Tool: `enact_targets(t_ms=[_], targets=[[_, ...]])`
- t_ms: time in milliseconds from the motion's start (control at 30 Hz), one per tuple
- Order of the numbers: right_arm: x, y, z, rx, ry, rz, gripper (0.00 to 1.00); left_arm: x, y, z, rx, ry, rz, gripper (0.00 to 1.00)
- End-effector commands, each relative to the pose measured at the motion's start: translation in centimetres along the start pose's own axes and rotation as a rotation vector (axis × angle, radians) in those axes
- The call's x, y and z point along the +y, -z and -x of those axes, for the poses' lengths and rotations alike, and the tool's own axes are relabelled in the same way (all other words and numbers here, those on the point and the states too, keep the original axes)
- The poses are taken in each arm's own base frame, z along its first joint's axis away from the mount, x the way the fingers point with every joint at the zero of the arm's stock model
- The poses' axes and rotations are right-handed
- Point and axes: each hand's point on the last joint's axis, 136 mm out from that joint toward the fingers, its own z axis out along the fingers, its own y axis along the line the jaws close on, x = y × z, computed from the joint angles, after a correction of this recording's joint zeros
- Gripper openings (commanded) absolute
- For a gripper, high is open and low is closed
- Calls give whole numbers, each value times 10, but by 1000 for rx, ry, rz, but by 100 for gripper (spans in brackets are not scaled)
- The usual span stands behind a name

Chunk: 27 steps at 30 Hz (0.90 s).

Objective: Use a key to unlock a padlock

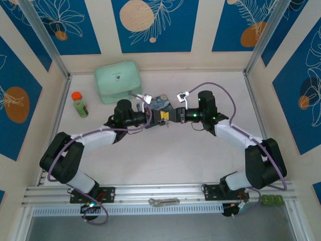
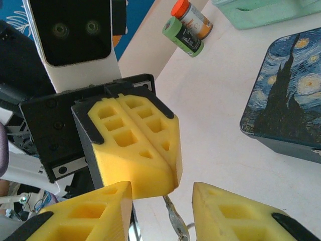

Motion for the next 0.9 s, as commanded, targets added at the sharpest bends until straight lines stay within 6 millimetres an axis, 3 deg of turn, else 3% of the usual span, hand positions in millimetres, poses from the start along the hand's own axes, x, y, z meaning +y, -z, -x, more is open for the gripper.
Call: enact_targets(t_ms=[0, 300, 467, 533, 600, 633, 667, 700, 733, 867], targets=[[7, 3, -7, 19, -8, 34, 36, -13, 5, 18, -55, -44, -25, 0], [2, 1, -16, 37, -43, 38, 32, -14, 7, 22, -81, -41, -26, 0], [2, 1, -15, 33, -40, 40, 15, -14, 7, 23, -86, -36, -28, 0], [4, 2, -13, 28, -34, 44, 3, -14, 6, 22, -83, -30, -31, 0], [3, 2, -11, 19, -31, 36, 0, -11, 6, 21, -84, -17, -26, 0], [0, 3, -11, 12, -32, 23, 0, -6, 6, 19, -89, -2, -6, 21], [-6, 5, -11, 4, -43, -2, 0, 4, 8, 17, -103, 18, 41, 54], [-14, 8, -12, -3, -64, -37, 0, 15, 11, 14, -120, 31, 94, 80], [-28, 13, -12, -18, -101, -97, 0, 30, 15, 8, -138, 37, 165, 93], [-70, 39, -13, -99, -217, -266, 0, 75, 18, -26, -105, 36, 365, 89]])
